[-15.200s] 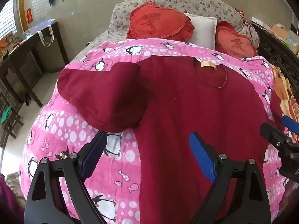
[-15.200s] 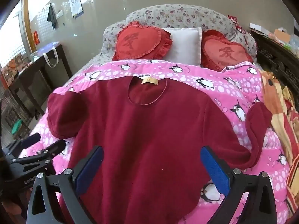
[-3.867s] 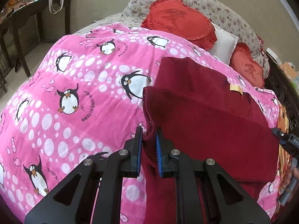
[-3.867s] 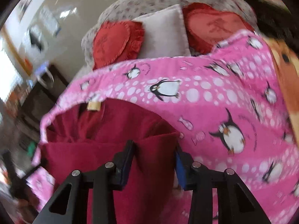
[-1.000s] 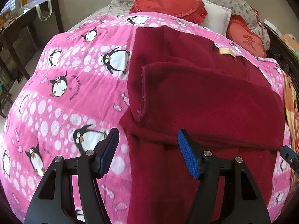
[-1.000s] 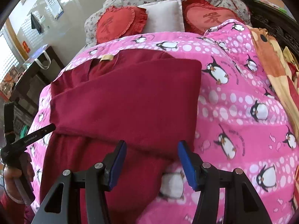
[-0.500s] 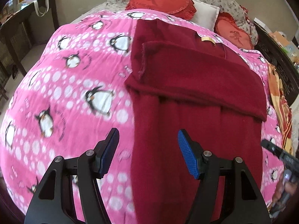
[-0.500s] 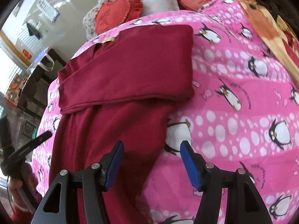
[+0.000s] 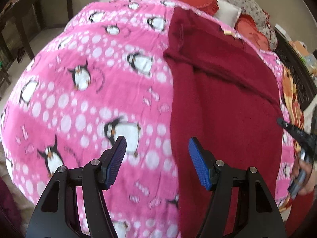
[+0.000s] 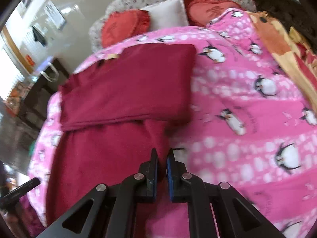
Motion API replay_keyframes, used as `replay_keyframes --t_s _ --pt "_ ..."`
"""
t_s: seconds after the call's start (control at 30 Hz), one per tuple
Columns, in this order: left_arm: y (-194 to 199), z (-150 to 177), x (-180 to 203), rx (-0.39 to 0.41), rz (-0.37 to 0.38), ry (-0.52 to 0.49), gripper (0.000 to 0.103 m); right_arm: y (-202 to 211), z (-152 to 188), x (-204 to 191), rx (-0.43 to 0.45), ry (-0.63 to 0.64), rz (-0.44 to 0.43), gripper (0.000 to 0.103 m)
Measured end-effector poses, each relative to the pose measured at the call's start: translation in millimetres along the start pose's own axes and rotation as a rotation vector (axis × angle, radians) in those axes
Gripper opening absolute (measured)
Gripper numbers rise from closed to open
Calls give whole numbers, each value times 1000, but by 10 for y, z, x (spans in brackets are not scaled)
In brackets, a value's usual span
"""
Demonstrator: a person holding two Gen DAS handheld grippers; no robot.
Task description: Fold small clothes
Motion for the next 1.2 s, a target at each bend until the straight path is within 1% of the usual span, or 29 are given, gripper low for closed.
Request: replay_keyframes --t_s 0.07,0.13,0.17,0.2,0.23,0.3,0.37,0.4,0.43,0.47,0.5,0.6,0.67,0.73,0.77,0.8,0.87,0.93,0.97,1.0,1.03,1.07,1.1,1.13,1.17,1.2 --pt "-25 76 28 -17 12 -3 65 -101 48 -5 -45 9 14 7" --pt "-45 160 37 -31 38 12 65 -69 91 -14 -48 0 6 9" --pt "-49 213 34 -40 61 30 65 5 104 14 -43 -36 -11 12" --pt "-46 244 29 -41 73 44 65 62 122 45 -44 -61 -16 19" --pt "-37 284 12 -42 84 59 65 129 153 67 -48 -78 -23 30" --pt "-26 344 -18 -46 90 76 65 302 283 62 -67 -63 -55 39" --pt "-15 377 -22 -49 88 75 65 483 442 23 -94 -7 -73 44" --pt "-1 386 -25 -47 86 73 65 541 508 20 -101 16 -72 51" --pt "8 388 -20 -43 83 72 65 574 567 29 -106 26 -68 55" --pt "14 391 -14 -38 81 72 65 601 648 74 -116 18 -67 62" --pt "14 394 -6 -35 80 73 65 594 719 108 -127 0 -75 64" --pt "-1 395 24 -36 86 81 65 476 955 151 -194 -58 -138 64" --pt "18 394 39 -31 89 81 65 404 1099 141 -207 -60 -151 64" --pt "63 396 46 -20 84 76 65 354 1212 149 -197 -29 -136 57" --pt "77 399 43 -17 80 73 65 380 1245 139 -157 16 -107 39" --pt "81 399 40 -17 76 72 65 408 1265 121 -138 53 -88 9" --pt "101 409 25 -21 69 74 65 490 1281 83 -134 87 -94 9" --pt "147 418 10 -16 69 77 65 657 1270 27 -88 183 -35 8" --pt "182 427 0 -7 67 76 65 722 1252 51 -78 194 -31 5" --pt "215 435 -9 4 62 75 65 805 1212 97 -57 195 -15 4" --pt "244 442 -19 13 57 74 65 855 1164 176 -35 188 15 4" --pt "265 452 -31 22 53 76 65 859 1119 277 -24 180 55 1" --pt "274 468 -39 25 52 79 65 837 1069 386 0 175 132 0" --pt "269 480 -46 23 53 83 65 814 1032 477 12 174 184 0" --pt "259 493 -55 19 55 87 65 801 1003 557 -1 152 190 0" --pt "253 511 -69 14 55 90 65 843 984 570 -7 124 156 0"
Point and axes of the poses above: each gripper's, at about its wrist camera, not at the fingertips, and y roughly against the way its jaws point, x to its right, z to its underside, the point moved 5 cm from there along -y, roughly the way its jaws point, and after that the axes turned 15 degrees about -y, right-handed, at the moved point
